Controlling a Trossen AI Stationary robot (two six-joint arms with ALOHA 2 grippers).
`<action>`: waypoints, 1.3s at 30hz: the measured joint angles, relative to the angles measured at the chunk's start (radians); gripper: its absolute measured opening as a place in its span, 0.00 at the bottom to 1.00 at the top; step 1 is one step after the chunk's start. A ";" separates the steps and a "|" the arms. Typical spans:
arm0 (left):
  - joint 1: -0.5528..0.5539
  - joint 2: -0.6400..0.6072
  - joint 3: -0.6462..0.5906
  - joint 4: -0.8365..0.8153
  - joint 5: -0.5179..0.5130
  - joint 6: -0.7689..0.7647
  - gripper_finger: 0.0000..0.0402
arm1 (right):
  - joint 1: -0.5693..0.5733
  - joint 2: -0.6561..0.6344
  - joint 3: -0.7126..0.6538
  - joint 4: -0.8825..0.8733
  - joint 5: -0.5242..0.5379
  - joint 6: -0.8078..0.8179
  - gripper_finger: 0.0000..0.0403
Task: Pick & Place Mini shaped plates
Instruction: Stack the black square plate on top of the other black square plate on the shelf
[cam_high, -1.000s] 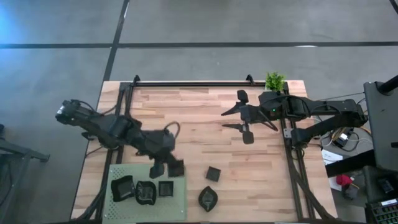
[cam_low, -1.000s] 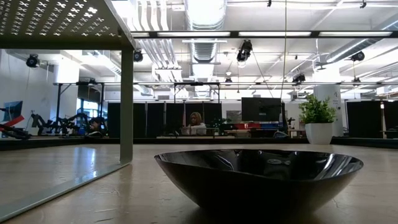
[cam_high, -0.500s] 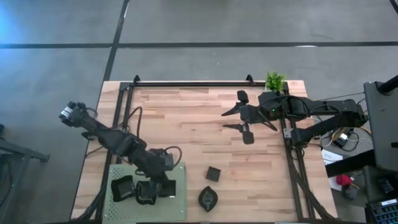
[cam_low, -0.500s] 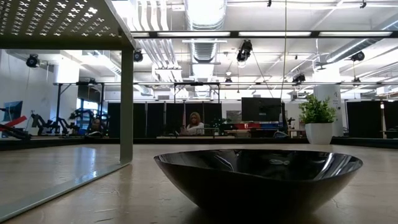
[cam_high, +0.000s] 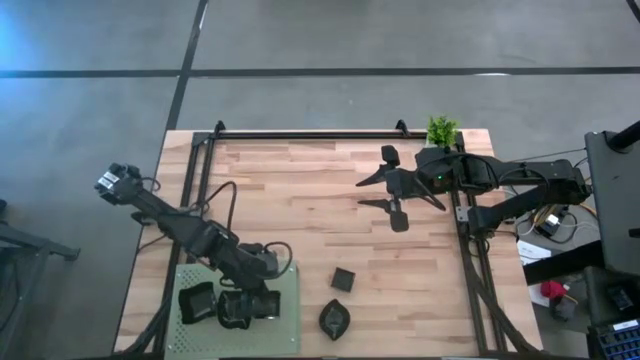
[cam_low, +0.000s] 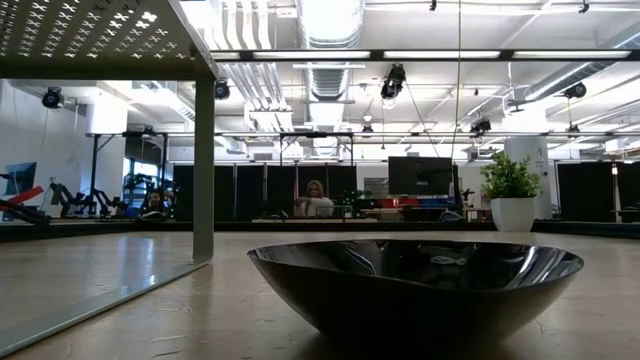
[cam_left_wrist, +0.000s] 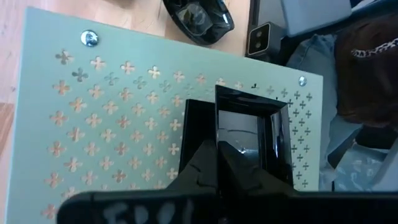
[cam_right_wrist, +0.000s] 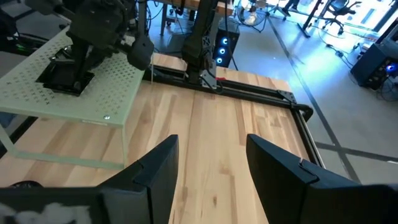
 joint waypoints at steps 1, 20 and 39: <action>0.000 -0.001 -0.003 0.003 0.000 0.000 0.00 | 0.000 0.000 0.000 0.000 0.000 0.000 0.46; 0.002 -0.003 -0.009 -0.016 0.003 0.034 0.00 | 0.000 0.000 0.000 0.000 0.002 0.002 0.46; 0.004 -0.005 -0.009 -0.014 0.003 0.024 0.21 | 0.000 0.001 0.000 0.000 0.000 0.003 0.46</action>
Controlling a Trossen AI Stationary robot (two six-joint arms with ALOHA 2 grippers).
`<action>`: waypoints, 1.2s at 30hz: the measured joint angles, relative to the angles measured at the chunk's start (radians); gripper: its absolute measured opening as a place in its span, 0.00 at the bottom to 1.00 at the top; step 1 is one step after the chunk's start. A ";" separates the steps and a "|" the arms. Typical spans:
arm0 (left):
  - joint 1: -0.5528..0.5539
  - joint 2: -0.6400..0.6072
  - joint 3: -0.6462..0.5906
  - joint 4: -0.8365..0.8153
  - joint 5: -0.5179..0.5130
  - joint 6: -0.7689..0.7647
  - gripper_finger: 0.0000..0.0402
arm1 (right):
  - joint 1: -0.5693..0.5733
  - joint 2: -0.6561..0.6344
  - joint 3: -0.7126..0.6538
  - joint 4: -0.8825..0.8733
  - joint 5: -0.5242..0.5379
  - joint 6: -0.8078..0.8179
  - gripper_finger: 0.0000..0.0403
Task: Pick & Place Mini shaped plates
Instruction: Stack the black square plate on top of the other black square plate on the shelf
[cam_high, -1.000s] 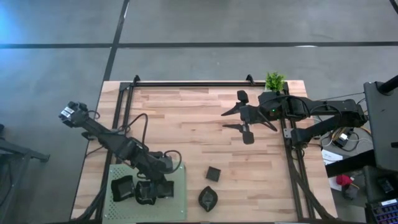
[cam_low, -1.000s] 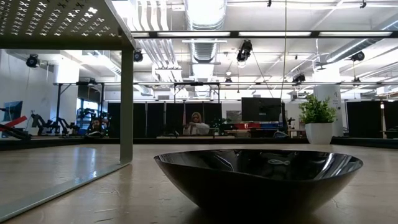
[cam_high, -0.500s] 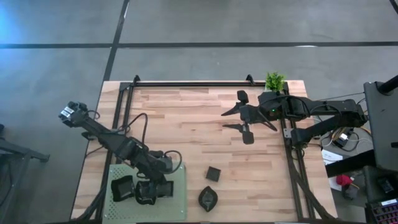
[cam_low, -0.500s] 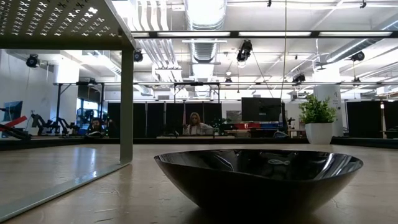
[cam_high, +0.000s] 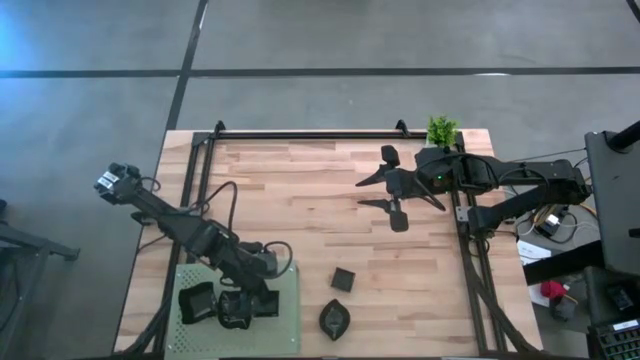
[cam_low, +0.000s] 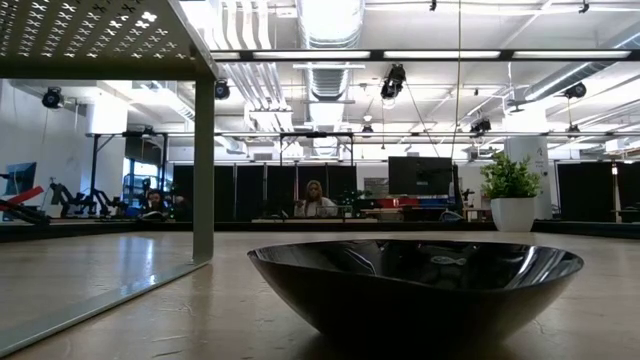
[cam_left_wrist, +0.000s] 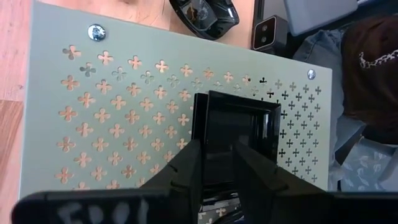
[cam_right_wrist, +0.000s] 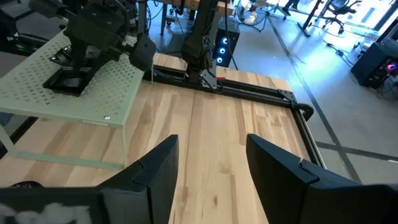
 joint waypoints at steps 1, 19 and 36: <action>0.001 -0.001 0.000 -0.001 0.000 0.000 0.21 | 0.000 0.000 0.000 0.000 0.000 0.000 0.46; 0.022 -0.052 0.034 -0.023 -0.109 0.048 0.21 | 0.000 0.040 -0.002 -0.167 -0.001 0.056 0.46; 0.022 -0.053 0.034 -0.018 -0.359 0.187 0.21 | 0.000 0.236 -0.080 -0.313 -0.160 0.169 0.44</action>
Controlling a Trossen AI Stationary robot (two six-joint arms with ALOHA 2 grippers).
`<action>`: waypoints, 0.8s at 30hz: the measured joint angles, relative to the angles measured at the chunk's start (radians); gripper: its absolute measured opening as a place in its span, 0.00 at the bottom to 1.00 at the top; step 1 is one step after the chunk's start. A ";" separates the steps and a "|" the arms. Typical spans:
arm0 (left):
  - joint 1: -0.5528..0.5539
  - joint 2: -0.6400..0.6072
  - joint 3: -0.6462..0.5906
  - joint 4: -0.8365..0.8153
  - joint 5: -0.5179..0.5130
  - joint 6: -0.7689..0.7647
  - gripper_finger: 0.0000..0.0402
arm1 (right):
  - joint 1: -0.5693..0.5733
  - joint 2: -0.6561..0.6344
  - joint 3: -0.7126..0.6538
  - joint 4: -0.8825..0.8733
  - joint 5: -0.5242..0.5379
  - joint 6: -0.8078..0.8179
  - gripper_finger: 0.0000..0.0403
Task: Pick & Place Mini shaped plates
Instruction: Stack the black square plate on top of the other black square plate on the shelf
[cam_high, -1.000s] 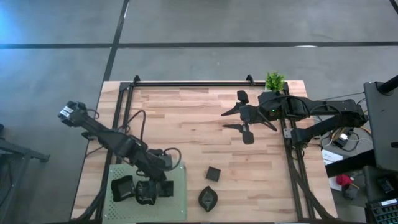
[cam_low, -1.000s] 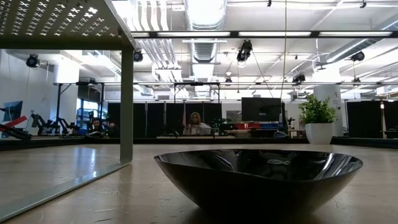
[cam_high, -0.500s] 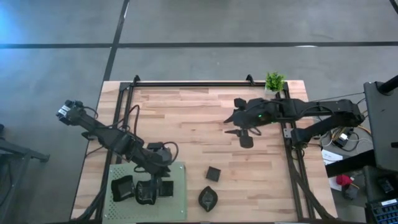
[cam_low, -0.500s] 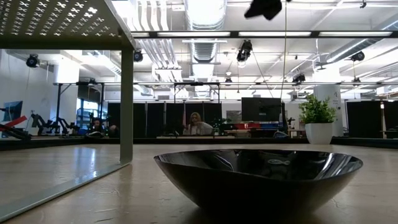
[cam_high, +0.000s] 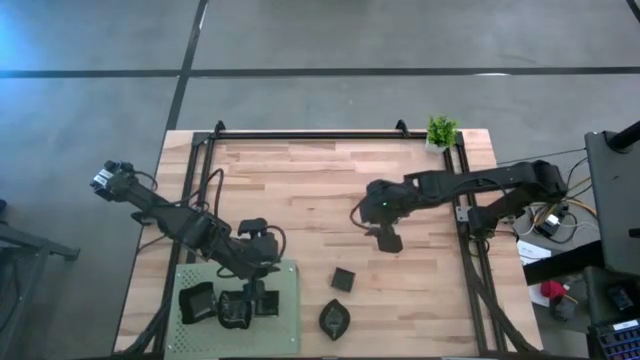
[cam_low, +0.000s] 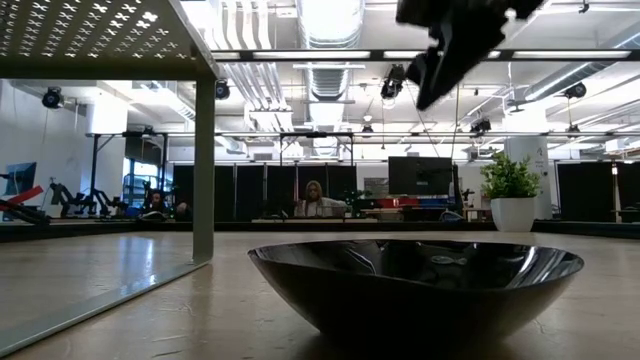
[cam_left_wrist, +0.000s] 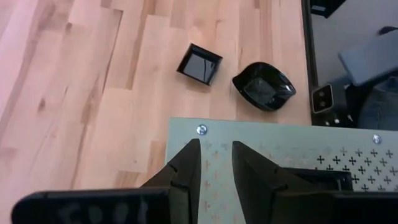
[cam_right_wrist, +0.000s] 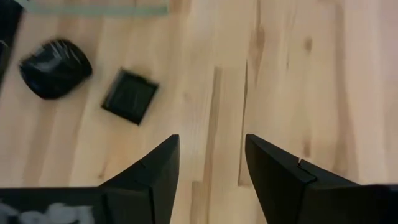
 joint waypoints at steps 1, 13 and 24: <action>0.000 0.000 0.000 0.001 -0.004 0.000 0.21 | 0.000 0.007 -0.013 0.003 0.000 0.000 0.44; 0.000 0.000 0.000 0.012 -0.060 0.086 0.21 | 0.026 0.096 -0.230 0.341 -0.026 0.015 0.44; 0.004 -0.001 0.000 0.013 -0.299 0.121 0.21 | 0.093 0.241 -0.262 0.530 -0.055 0.100 0.43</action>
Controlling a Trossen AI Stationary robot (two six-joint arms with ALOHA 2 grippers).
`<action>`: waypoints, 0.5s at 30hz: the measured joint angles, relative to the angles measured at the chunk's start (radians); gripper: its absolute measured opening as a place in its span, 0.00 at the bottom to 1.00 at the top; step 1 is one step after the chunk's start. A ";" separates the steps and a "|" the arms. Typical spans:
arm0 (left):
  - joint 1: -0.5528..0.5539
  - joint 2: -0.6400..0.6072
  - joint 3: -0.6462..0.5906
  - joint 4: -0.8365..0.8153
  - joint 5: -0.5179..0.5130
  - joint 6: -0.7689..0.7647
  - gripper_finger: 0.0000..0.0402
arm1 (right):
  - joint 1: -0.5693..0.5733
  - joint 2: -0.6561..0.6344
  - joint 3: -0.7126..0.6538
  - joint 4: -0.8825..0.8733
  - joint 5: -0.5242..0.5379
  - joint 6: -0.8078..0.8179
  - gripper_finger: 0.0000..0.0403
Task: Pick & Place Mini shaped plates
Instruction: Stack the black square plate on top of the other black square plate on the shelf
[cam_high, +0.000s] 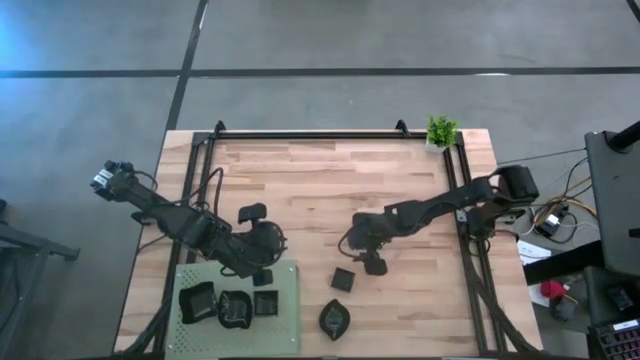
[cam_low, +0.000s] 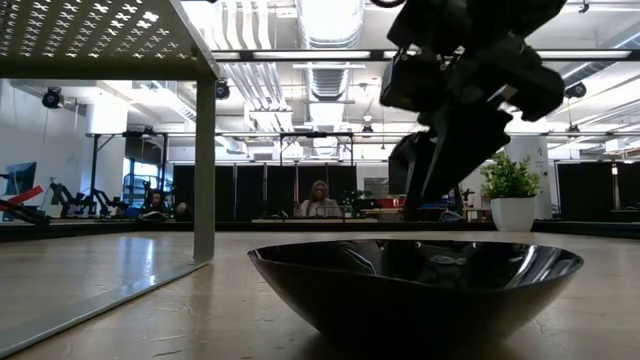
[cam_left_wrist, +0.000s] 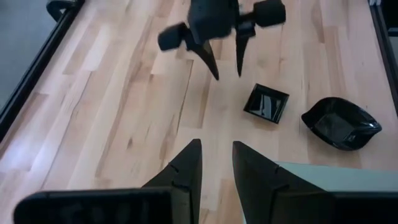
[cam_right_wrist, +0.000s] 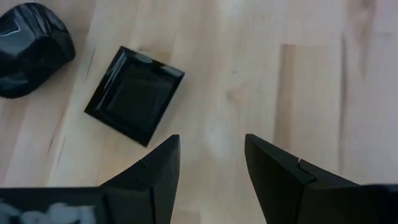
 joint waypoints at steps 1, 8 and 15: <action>0.000 0.000 0.000 0.000 0.000 0.000 0.21 | 0.004 0.015 0.001 0.016 0.000 0.005 0.43; 0.000 0.000 0.000 0.002 0.000 -0.005 0.21 | 0.013 0.094 0.009 0.108 -0.122 0.015 0.42; 0.000 0.000 0.000 0.006 0.000 -0.007 0.21 | 0.031 0.139 0.014 0.152 -0.120 0.020 0.42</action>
